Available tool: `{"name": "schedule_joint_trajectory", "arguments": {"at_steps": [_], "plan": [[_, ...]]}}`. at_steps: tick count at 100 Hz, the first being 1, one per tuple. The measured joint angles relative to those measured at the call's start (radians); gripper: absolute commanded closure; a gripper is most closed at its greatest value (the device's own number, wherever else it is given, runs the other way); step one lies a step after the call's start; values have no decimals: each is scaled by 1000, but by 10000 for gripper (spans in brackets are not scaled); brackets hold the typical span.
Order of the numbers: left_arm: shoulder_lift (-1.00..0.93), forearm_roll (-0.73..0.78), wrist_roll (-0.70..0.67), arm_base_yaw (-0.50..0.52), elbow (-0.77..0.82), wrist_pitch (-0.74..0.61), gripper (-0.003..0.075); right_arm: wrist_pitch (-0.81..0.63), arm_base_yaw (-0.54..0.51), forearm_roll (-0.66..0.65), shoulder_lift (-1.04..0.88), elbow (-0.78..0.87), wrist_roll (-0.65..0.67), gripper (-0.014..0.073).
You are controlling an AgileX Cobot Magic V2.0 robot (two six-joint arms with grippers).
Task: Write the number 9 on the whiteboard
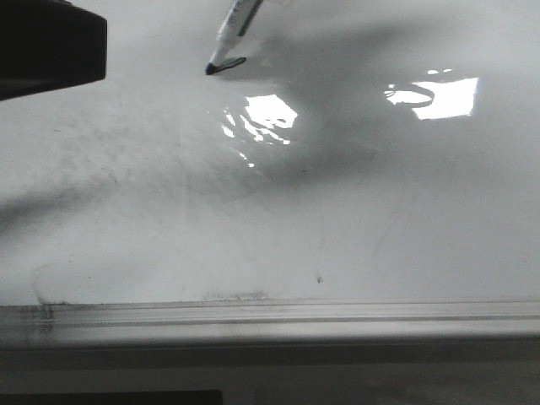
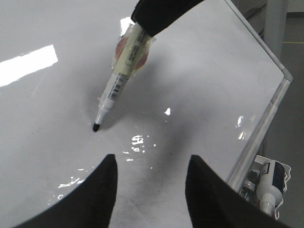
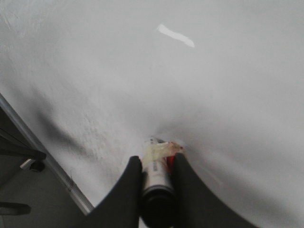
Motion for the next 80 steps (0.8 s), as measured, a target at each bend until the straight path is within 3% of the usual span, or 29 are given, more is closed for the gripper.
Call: {"name": "schedule_joint_trajectory", "arguments": {"at_steps": [14,41,58,80], "plan": [[0,0,0,0,0,0,405,32,32,16,32,-3,2,645],[0,-2,0,0,0,0,405,102,9,-100,-15,-48,59,645],[0,-3,0,0,0,0,405,107,8,-109,-15,-59,84,645],[0,-3,0,0,0,0,405,152,44,-31,-21,88,103,645]]}}
